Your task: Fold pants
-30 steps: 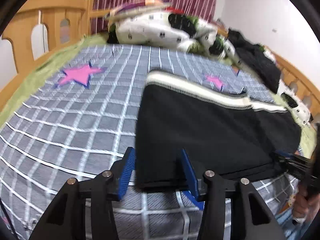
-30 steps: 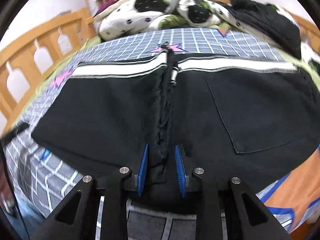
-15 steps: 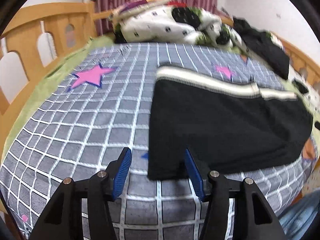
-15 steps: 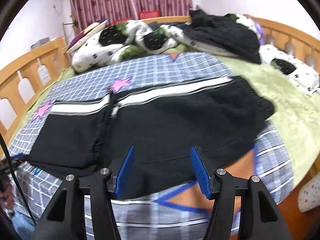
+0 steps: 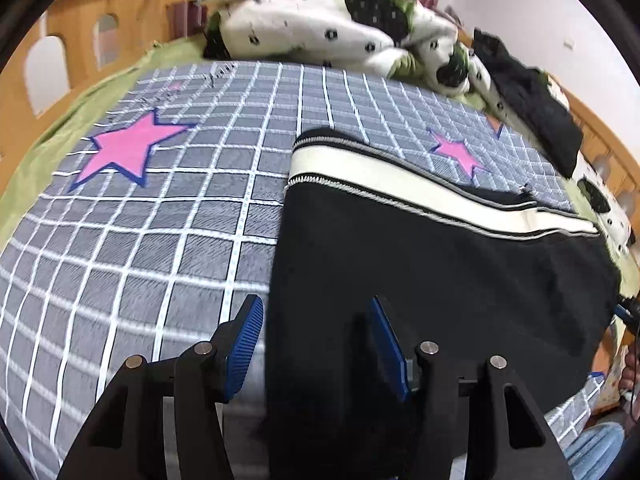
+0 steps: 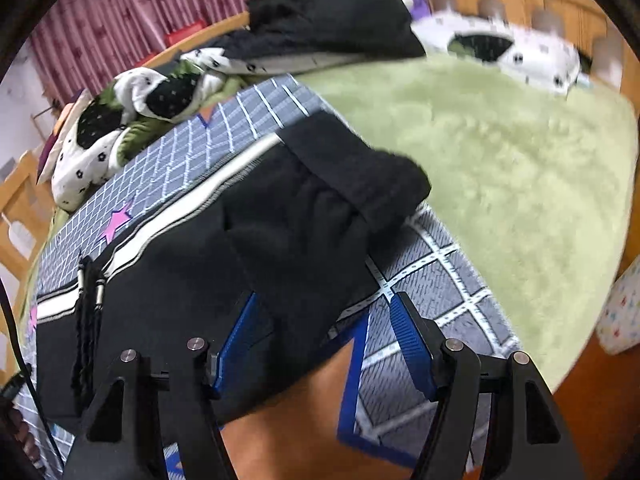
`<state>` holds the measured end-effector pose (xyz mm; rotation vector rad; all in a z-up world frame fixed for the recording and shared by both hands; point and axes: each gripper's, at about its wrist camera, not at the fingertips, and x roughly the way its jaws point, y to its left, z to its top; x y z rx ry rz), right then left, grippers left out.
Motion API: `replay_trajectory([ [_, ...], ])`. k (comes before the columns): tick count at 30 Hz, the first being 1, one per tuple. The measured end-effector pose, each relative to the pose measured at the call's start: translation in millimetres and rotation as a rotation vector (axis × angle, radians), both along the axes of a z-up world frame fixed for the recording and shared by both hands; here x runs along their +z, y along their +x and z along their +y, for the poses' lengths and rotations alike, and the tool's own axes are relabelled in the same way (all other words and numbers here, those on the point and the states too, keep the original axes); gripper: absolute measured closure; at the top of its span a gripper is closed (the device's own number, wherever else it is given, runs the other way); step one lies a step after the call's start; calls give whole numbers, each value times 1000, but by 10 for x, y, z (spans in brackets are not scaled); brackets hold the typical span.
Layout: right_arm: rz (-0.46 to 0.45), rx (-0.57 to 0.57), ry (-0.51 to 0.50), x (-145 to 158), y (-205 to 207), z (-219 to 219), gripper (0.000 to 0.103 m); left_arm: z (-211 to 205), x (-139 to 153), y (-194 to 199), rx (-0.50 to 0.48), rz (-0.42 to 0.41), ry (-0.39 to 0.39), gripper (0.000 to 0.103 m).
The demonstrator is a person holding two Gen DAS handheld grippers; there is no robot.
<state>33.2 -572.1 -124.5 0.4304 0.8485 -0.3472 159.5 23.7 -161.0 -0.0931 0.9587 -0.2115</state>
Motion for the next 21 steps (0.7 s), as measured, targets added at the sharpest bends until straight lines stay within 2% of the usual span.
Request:
replay_trajectory([
  [3, 2, 13, 38, -105, 102, -82, 36, 50, -145, 211, -18, 53, -40, 52],
  [7, 1, 41, 78, -251, 371, -180, 36, 194, -261, 442, -19, 99, -200, 53],
  [9, -14, 22, 91, -263, 449, -195, 37, 200, -283, 528, -32, 122, -249, 64],
  [10, -17, 18, 85, -253, 469, -188, 44, 191, -294, 571, -32, 137, -264, 65],
  [11, -16, 15, 62, -236, 483, -170, 52, 189, -292, 588, -30, 136, -281, 77],
  [12, -20, 31, 53, -217, 488, -153, 69, 183, -282, 593, -31, 134, -296, 89],
  [15, -80, 46, -25, 24, 437, -7, 83, 131, -84, 528, -34, 78, -286, 93],
  [16, -101, 65, -75, 155, 425, 92, 85, 105, 26, 497, -40, 48, -274, 93],
  [18, -140, 91, -163, 442, 422, 326, 86, 97, 227, 479, -51, 25, -300, 94],
  [21, -217, 119, -196, 916, 453, 622, 87, 174, 527, 524, -54, 6, -364, 94],
])
